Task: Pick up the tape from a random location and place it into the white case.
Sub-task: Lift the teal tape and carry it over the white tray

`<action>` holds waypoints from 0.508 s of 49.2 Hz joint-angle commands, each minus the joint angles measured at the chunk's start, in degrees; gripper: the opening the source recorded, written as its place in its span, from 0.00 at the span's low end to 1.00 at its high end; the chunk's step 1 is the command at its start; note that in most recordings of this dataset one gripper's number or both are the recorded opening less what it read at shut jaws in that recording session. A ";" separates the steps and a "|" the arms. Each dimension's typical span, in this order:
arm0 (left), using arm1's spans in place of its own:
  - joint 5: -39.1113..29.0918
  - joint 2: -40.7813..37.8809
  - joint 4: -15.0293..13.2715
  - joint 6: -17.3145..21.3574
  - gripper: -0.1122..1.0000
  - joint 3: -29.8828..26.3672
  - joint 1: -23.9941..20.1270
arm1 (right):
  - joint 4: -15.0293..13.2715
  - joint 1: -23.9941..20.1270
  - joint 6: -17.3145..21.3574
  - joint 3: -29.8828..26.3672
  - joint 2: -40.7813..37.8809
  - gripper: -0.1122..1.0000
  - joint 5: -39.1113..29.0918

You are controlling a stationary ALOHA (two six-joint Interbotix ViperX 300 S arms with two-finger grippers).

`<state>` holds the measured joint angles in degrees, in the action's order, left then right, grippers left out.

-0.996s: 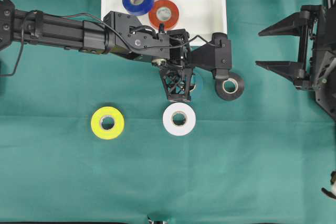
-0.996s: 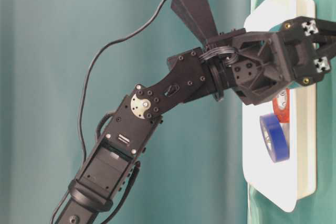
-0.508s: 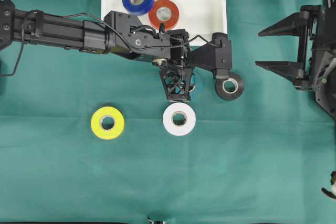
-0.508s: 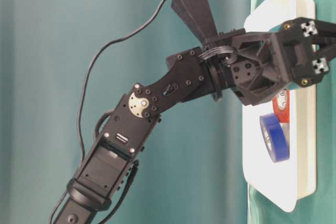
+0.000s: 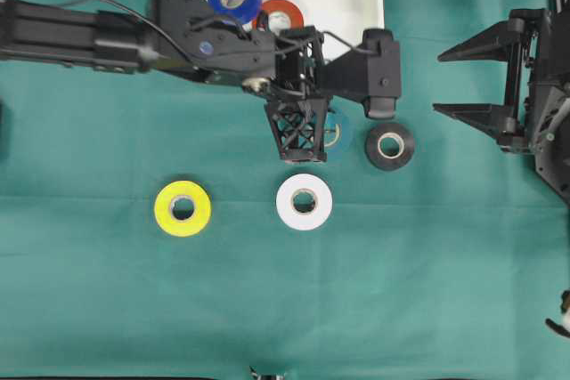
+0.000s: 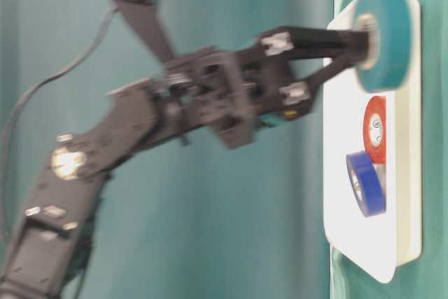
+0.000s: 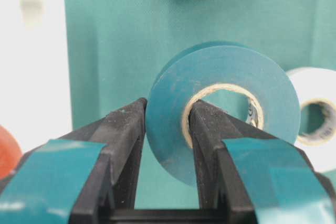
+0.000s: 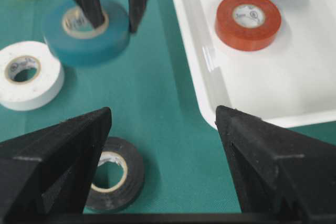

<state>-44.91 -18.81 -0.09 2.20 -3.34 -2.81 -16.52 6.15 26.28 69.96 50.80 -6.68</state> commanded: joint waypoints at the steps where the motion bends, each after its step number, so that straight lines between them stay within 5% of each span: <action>1: -2.20 4.75 0.09 0.09 0.30 -2.20 -0.26 | 0.00 0.00 0.09 -1.23 -0.35 0.85 0.53; 25: -11.95 11.95 0.26 0.35 0.30 -8.79 -0.70 | 0.00 0.00 0.09 -1.23 -0.44 0.85 0.53</action>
<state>-56.60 -10.46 0.00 2.64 -9.93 -3.43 -16.52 6.15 26.28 69.96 50.71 -6.68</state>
